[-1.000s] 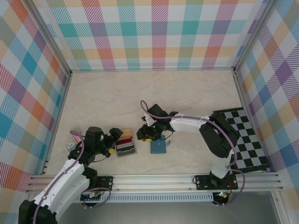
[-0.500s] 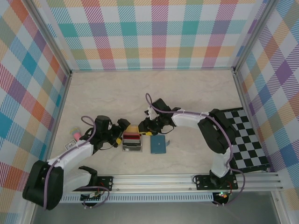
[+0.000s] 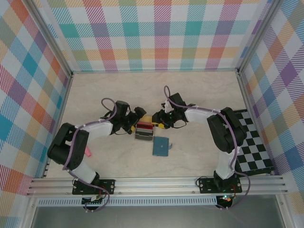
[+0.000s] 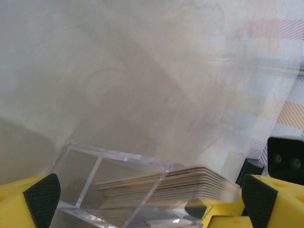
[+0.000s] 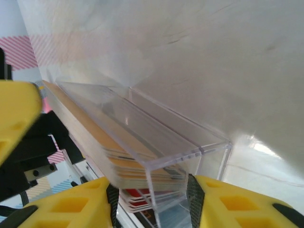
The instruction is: Put the credit cards into the card holder
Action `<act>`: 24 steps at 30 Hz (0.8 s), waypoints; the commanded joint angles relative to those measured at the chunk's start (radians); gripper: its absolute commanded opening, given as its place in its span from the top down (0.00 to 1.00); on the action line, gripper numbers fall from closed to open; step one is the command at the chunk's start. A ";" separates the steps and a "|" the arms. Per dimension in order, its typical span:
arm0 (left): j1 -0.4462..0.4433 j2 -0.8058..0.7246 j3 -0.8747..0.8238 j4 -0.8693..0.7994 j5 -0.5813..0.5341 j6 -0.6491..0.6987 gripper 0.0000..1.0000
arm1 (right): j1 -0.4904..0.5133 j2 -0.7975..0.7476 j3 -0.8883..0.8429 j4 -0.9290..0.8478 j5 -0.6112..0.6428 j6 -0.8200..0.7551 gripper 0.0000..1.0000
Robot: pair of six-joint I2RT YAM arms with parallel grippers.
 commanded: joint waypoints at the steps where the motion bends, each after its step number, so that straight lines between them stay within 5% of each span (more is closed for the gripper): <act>1: -0.064 0.092 0.120 0.100 0.114 0.027 0.00 | -0.018 -0.046 -0.065 0.059 -0.030 0.013 0.55; 15: -0.154 0.440 0.516 0.002 0.216 0.076 0.02 | -0.116 -0.244 -0.280 0.048 0.054 0.018 0.52; 24: -0.149 0.205 0.538 -0.441 -0.061 0.297 0.00 | -0.160 -0.415 -0.250 -0.308 0.222 -0.176 0.42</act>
